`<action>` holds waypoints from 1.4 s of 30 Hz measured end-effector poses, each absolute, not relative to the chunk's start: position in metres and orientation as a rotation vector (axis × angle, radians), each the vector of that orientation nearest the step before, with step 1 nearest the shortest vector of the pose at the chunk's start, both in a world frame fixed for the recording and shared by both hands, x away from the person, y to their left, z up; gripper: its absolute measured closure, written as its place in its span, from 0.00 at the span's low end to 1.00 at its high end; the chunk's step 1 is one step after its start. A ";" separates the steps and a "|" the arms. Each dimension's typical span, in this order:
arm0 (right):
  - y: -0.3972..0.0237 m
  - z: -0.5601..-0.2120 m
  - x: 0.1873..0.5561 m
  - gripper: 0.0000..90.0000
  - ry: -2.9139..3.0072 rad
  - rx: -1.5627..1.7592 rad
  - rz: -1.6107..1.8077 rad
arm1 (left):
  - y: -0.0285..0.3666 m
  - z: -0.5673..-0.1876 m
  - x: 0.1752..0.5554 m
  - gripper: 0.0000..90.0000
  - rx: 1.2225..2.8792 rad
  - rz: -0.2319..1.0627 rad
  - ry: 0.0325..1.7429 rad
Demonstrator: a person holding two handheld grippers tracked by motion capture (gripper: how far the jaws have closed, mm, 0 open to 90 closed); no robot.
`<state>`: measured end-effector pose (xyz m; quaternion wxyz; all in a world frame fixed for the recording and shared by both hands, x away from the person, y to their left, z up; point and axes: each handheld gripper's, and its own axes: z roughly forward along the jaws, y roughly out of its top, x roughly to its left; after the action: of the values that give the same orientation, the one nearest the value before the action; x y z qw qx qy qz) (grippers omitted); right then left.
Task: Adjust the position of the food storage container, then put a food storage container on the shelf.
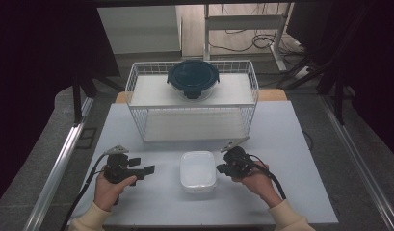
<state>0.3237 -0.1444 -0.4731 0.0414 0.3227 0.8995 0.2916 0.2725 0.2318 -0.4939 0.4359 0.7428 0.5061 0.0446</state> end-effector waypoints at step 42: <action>-0.218 -0.458 0.312 0.31 2.325 1.397 1.524 | 0.228 -0.475 0.266 0.24 1.750 0.070 1.187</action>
<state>0.3123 -0.2184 -0.4579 0.0153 0.4491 0.7471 0.4897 0.2660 0.2277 -0.4750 0.4908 0.7206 0.4889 0.0290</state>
